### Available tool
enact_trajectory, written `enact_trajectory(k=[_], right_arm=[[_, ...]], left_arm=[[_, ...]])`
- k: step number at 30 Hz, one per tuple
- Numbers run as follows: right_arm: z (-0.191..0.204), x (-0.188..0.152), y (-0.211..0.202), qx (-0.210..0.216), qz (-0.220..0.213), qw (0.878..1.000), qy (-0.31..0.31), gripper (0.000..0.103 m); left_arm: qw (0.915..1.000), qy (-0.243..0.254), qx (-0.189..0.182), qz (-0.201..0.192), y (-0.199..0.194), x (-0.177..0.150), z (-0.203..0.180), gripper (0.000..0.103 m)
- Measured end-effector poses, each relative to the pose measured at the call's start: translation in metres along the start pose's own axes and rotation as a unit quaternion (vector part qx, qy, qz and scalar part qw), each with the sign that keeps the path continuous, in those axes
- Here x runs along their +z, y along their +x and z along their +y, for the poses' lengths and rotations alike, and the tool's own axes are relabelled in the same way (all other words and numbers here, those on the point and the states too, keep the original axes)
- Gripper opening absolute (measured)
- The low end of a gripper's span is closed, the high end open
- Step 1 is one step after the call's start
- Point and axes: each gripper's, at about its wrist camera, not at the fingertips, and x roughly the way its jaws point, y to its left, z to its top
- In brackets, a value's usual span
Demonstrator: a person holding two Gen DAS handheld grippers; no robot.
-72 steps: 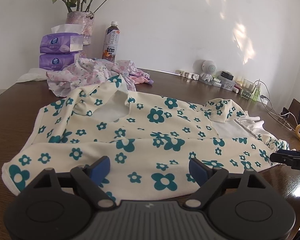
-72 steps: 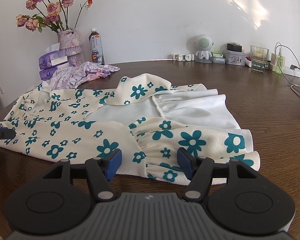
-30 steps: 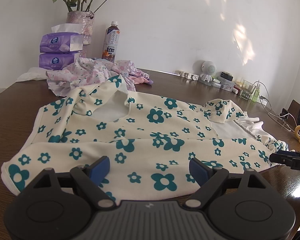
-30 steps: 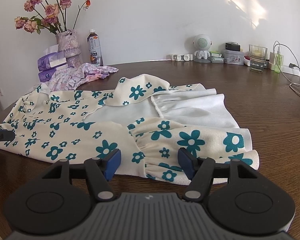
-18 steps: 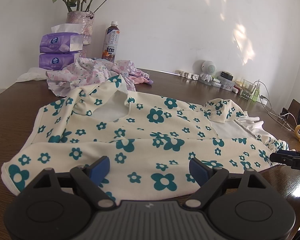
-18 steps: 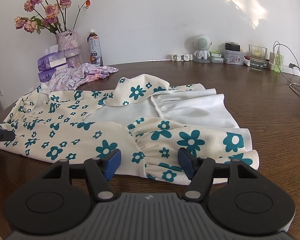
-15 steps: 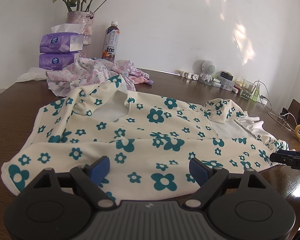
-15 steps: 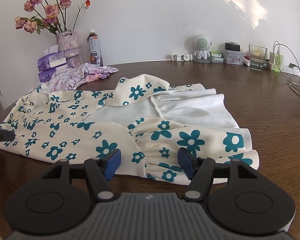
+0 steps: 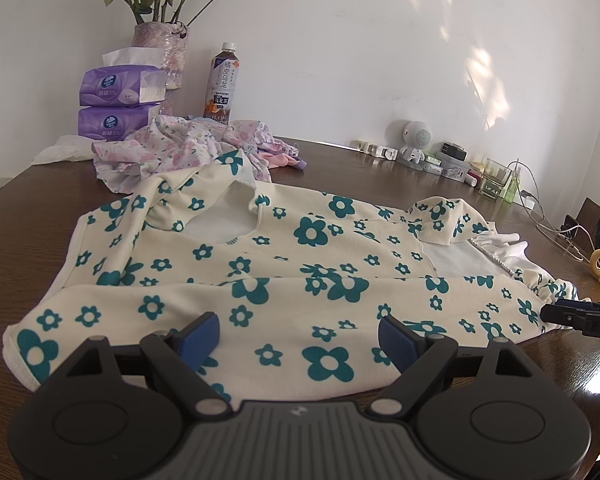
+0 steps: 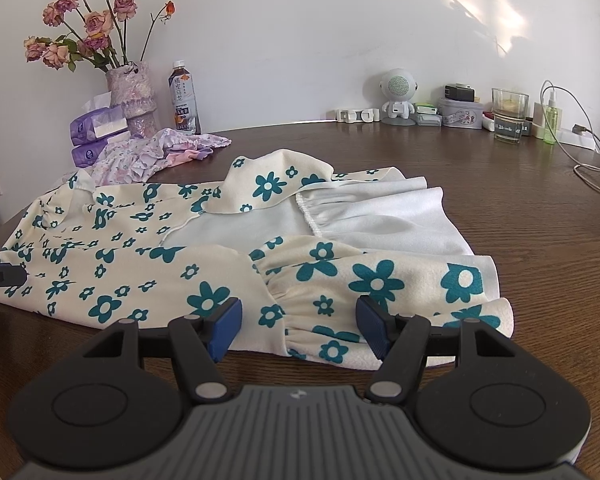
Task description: Fold clothes
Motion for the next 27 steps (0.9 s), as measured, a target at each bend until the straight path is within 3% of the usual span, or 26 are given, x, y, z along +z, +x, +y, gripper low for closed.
enact_trajectory(k=[27], right_arm=[[-0.0073,-0.0017,-0.0022,0.001,-0.010,1.000,0.026,0.064]], left_arm=[[1.0000,0.007,0.005,0.002,0.0005,-0.0001,-0.0020,0.086]])
